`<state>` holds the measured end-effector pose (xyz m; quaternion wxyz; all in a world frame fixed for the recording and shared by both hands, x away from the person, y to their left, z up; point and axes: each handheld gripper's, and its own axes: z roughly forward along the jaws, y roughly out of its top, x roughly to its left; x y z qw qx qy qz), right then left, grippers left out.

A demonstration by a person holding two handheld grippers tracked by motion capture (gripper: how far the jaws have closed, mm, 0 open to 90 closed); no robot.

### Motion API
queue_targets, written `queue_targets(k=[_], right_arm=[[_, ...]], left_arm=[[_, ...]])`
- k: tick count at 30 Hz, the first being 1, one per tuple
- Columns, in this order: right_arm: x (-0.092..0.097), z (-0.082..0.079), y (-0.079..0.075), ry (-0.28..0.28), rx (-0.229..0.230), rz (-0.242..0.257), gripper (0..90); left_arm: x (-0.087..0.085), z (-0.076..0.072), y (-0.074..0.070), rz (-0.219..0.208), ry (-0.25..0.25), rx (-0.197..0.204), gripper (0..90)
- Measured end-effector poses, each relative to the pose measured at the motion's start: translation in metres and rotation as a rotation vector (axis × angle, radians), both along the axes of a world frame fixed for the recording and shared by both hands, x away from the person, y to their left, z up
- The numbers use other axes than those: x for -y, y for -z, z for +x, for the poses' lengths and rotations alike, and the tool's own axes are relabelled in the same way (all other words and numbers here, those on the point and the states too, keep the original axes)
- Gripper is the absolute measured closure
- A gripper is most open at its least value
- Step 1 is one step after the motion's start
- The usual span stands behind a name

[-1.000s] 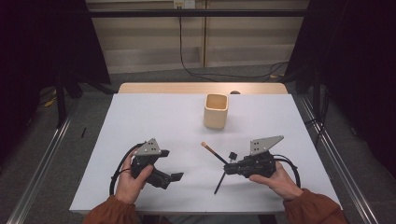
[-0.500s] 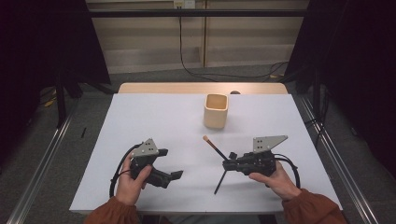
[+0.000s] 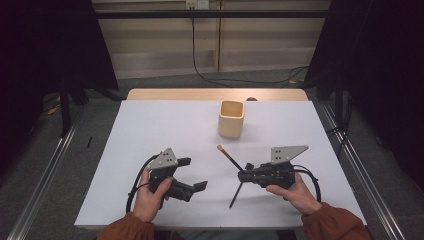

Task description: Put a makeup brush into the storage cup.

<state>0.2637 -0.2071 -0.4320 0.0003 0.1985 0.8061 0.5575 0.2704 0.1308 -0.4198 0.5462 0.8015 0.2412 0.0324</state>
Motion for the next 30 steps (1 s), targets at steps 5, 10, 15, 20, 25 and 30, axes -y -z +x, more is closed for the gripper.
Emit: queue_targets(k=[5,10,15,20,25,30], right_arm=[[0.001,0.001,0.001,0.004,-0.001,0.005,84.7],[-0.002,0.001,0.002,-0.001,-0.001,-0.001,84.8],[-0.003,0.001,0.003,-0.001,-0.002,-0.004,84.8],[-0.003,0.000,0.002,-0.009,0.001,-0.005,84.7],[-0.002,-0.001,0.002,-0.006,0.005,0.001,84.7],[-0.003,0.000,0.002,-0.007,0.006,0.003,84.8]], left_arm=[[0.007,0.001,-0.006,-0.057,0.006,0.006,2.7],[0.016,0.002,-0.011,-0.053,0.036,0.016,2.8],[0.026,0.003,-0.016,-0.071,0.044,0.014,3.0],[0.034,0.000,-0.018,-0.094,0.055,0.014,3.1],[0.043,-0.007,-0.020,-0.079,0.058,0.075,6.2],[0.052,-0.006,-0.020,-0.077,0.073,0.074,17.2]])
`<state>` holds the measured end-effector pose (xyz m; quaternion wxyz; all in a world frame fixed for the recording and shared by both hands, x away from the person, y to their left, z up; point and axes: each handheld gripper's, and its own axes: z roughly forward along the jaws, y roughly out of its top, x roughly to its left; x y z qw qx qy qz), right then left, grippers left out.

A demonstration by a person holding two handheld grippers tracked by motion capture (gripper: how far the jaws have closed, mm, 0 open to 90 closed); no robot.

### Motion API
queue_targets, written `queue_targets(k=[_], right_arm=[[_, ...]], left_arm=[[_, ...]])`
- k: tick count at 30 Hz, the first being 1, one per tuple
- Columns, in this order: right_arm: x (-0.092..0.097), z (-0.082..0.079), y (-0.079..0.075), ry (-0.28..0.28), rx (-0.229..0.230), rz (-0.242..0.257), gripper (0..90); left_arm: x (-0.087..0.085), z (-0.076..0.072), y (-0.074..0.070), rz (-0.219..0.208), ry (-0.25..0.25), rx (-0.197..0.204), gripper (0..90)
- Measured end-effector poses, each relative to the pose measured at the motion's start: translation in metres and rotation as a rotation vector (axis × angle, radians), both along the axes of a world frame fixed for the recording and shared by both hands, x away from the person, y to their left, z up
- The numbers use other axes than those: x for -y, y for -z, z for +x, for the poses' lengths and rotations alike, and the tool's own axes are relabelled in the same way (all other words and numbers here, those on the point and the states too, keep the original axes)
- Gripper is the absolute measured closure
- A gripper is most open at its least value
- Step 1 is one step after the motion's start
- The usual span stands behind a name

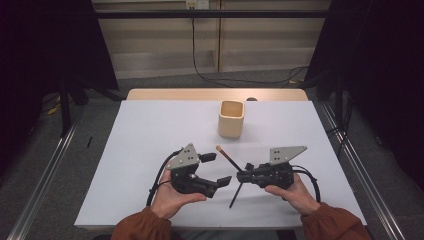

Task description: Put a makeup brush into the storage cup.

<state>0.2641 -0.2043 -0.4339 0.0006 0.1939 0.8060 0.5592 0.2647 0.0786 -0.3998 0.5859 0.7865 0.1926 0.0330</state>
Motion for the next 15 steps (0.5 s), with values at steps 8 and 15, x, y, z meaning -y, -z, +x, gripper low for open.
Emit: queue_targets(k=[8,15], right_arm=[[0.000,0.000,0.001,-0.001,0.000,-0.003,84.8],[-0.001,0.000,0.002,-0.005,-0.001,-0.009,84.8]], left_arm=[[0.005,0.008,0.001,-0.029,-0.040,-0.042,37.4],[0.007,0.011,-0.004,-0.061,-0.055,-0.037,55.6]])
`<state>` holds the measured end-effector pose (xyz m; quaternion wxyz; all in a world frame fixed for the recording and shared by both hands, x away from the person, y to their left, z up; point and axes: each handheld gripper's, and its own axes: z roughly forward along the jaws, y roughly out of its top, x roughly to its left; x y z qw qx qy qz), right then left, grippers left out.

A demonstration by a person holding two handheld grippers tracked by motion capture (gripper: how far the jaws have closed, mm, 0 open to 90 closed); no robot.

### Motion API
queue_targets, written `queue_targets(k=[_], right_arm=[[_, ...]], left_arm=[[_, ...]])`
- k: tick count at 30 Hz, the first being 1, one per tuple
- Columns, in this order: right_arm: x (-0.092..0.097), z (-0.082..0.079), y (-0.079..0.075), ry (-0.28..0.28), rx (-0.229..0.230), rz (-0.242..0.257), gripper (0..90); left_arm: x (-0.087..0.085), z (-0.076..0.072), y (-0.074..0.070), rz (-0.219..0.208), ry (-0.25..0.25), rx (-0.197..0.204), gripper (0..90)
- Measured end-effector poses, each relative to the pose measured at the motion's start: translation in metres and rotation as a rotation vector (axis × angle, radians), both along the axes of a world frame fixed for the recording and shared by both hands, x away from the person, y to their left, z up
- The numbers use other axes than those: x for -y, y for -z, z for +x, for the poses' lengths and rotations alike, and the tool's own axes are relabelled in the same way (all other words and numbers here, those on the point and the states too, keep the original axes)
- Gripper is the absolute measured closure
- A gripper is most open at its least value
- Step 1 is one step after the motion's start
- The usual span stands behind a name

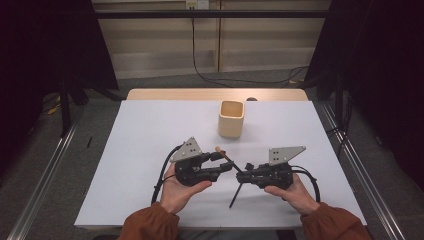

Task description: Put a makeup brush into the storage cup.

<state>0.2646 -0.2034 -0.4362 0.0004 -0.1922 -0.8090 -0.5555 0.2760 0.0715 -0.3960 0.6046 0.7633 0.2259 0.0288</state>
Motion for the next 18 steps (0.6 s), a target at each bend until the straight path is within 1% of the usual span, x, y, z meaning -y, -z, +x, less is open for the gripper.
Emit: queue_targets(k=[1,3,5,7,8,10,13,18], right_arm=[[0.0000,0.0000,0.0002,0.000,0.000,0.000,84.7],[0.0005,0.0002,0.0009,0.002,-0.002,-0.001,84.8],[0.0009,0.0004,0.0013,0.004,-0.004,-0.003,84.7],[0.0009,0.0007,0.0020,0.004,-0.005,-0.004,84.7],[0.0006,0.0007,0.0024,0.005,-0.006,-0.005,84.7],[-0.0004,0.0002,0.0032,-0.002,-0.003,-0.016,84.7],[-0.0018,-0.0004,0.0042,-0.005,-0.003,-0.021,84.7],[-0.0022,-0.0007,0.0047,-0.006,0.000,-0.022,84.7]], left_arm=[[-0.0003,0.0001,-0.0001,-0.007,-0.007,0.000,56.9],[-0.0017,0.0001,-0.0007,-0.009,-0.003,-0.001,62.1],[-0.0028,0.0005,-0.0011,-0.022,-0.003,-0.007,65.1],[-0.0030,0.0001,-0.0014,-0.014,-0.010,0.000,66.6],[-0.0028,-0.0003,-0.0013,-0.022,-0.004,-0.006,67.7],[-0.0017,-0.0015,-0.0015,-0.025,0.001,-0.004,71.0],[-0.0016,-0.0021,-0.0022,-0.032,0.009,-0.015,73.8],[-0.0022,-0.0011,-0.0015,-0.060,0.027,-0.044,76.7]])
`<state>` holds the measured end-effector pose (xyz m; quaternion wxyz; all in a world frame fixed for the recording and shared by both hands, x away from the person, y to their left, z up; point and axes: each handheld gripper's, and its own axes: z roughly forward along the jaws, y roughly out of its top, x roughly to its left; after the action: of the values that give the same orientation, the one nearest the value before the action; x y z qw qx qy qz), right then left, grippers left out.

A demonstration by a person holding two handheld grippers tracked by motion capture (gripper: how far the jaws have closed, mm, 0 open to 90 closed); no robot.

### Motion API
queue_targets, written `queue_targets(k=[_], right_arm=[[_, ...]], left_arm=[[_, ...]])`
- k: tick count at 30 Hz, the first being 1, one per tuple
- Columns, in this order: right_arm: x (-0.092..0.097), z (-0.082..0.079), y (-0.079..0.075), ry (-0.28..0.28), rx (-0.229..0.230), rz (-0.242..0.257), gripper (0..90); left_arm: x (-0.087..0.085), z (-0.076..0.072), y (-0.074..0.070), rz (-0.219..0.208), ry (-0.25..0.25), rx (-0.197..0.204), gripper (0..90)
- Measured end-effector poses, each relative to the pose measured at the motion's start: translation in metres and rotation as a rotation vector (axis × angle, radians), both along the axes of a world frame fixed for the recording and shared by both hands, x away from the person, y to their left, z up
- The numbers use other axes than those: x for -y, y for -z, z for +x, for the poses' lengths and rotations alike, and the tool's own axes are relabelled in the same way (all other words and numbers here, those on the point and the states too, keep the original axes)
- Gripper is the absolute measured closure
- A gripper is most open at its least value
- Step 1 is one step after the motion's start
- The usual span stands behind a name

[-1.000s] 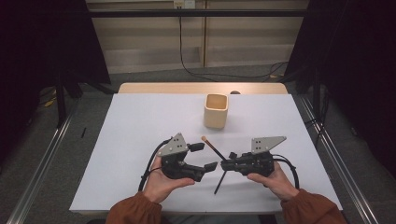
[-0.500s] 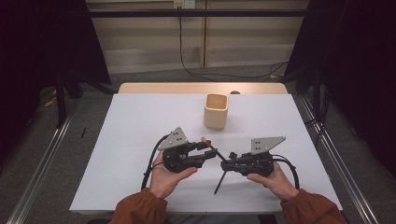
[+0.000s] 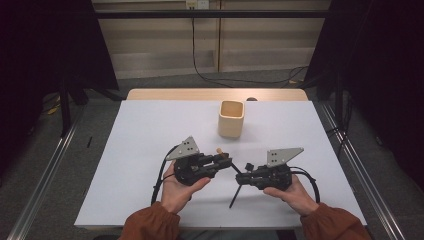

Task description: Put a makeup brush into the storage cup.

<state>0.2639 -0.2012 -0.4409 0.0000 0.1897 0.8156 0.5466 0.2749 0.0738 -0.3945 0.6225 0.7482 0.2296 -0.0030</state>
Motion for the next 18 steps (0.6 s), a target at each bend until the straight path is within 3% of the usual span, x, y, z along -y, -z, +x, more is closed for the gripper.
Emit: queue_targets(k=[7,11,18], right_arm=[[-0.0030,-0.0010,0.0033,-0.004,-0.001,-0.022,83.3],[-0.0041,-0.0012,0.0042,-0.023,-0.015,-0.024,82.8],[-0.0015,-0.0015,0.0008,-0.029,-0.019,0.017,79.3]], left_arm=[[0.0014,-0.0022,0.0009,-0.042,0.048,-0.052,83.1],[0.0041,-0.0058,-0.0017,-0.036,0.056,-0.029,84.2],[0.0029,-0.0066,-0.0055,-0.043,0.058,-0.018,84.3]])
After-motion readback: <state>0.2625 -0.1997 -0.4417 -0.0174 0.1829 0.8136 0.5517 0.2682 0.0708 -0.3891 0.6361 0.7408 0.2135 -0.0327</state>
